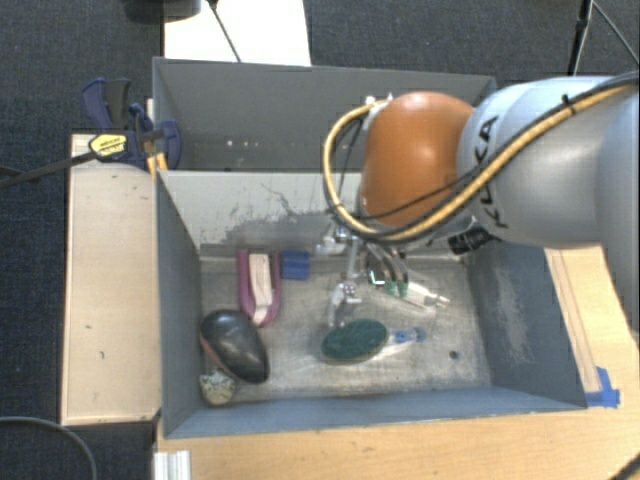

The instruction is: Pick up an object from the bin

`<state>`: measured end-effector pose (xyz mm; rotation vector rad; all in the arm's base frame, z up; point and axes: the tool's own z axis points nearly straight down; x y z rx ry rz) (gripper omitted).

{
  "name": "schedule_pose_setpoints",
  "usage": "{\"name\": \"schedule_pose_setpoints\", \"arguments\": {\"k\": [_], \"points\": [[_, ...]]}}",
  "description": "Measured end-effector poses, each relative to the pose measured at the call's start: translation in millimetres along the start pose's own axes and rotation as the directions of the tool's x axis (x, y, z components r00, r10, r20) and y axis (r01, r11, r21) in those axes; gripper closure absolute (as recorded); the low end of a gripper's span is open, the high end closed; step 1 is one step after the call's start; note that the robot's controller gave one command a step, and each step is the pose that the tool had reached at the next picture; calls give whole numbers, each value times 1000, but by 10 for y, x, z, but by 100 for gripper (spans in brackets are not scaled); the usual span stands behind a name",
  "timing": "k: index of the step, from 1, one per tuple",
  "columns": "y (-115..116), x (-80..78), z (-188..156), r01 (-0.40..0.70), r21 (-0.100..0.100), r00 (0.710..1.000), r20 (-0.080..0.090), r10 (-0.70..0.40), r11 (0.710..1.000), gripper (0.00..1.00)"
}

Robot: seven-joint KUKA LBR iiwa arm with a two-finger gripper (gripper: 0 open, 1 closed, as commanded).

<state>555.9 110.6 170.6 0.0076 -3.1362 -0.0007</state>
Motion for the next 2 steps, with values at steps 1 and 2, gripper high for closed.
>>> {"name": "schedule_pose_setpoints", "arguments": {"k": [1,2], "points": [[-298,205,802,656,-3,755,0,-656,755,0],[-321,200,793,651,0,759,-3,-651,759,100]]}}
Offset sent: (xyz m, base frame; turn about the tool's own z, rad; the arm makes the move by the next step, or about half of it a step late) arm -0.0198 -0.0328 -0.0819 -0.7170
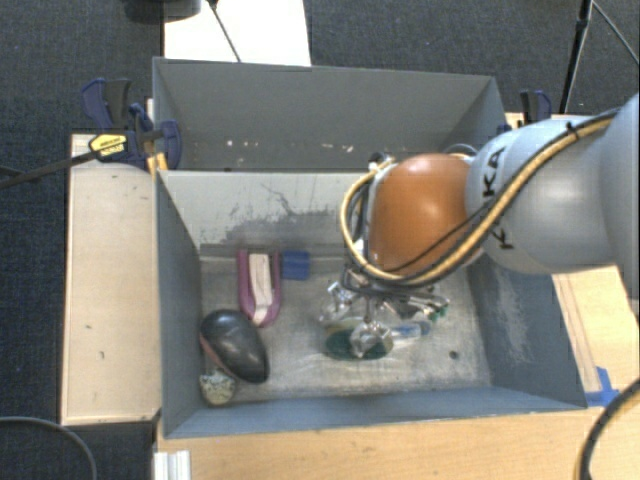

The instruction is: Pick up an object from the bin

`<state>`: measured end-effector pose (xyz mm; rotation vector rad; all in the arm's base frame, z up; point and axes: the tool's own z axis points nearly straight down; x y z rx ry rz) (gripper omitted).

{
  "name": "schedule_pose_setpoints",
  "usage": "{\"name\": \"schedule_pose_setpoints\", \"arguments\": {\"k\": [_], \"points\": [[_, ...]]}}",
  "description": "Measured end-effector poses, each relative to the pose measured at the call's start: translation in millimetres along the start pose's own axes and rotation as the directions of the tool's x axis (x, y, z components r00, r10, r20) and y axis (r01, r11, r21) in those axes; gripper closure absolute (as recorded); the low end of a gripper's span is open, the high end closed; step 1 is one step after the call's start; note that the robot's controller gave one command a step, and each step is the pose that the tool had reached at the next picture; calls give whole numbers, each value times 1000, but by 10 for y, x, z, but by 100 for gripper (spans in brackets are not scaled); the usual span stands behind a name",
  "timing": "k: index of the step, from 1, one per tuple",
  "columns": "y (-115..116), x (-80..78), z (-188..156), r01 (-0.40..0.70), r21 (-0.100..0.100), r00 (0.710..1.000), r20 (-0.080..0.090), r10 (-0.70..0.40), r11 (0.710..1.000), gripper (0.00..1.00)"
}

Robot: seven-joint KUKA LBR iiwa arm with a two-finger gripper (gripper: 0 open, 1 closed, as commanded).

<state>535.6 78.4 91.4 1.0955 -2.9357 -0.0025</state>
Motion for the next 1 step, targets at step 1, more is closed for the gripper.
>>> {"name": "schedule_pose_setpoints", "arguments": {"k": [1], "points": [[-102,-91,-1610,-19,10,1000,17,19,1000,100]]}}
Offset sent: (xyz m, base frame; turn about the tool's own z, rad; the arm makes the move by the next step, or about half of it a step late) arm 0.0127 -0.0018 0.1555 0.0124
